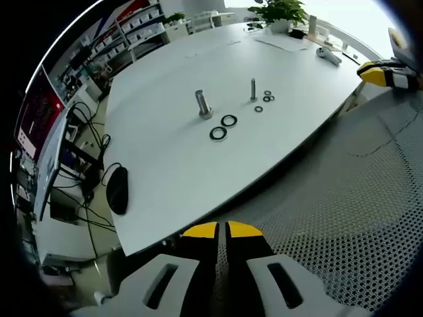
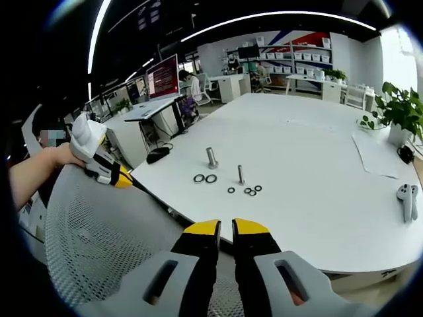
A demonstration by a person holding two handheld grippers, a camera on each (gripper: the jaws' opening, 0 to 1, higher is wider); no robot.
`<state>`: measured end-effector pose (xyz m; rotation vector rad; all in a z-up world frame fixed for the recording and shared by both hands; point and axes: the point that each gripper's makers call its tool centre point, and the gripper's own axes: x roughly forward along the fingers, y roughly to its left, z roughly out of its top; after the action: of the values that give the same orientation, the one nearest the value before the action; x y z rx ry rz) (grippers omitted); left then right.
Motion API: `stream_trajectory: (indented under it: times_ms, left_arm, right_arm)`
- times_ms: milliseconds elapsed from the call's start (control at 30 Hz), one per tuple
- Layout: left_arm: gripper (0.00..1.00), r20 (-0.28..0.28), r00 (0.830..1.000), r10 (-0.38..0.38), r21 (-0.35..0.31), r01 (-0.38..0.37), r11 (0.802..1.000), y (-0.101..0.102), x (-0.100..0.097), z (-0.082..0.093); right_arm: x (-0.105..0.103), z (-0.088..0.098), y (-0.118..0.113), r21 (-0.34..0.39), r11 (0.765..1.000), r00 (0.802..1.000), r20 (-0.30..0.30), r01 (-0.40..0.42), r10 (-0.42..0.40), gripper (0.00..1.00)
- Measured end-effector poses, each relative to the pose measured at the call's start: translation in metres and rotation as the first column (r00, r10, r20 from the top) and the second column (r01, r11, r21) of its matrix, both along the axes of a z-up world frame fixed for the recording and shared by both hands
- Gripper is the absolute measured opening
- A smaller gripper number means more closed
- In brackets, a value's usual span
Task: Place the washer onto the threaded stud by aligning its center hole with the stud, sliding it down to the base, and recovering from edge contact or off-axis alignment until the washer reaches the visible bottom stop.
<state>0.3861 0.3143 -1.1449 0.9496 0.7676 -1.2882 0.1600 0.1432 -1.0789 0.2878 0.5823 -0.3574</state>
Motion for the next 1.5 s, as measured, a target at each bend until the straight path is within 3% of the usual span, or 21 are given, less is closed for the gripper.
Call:
stream_trajectory:
  times_ms: [1500]
  left_arm:
    - [0.00, -0.012, 0.999, 0.036, -0.014, -0.036, 0.999, 0.0007, 0.0016, 0.0020]
  right_arm:
    - [0.0031, 0.0025, -0.0017, -0.007, 1.000, 1.000, 0.010, 0.003, -0.003, 0.10]
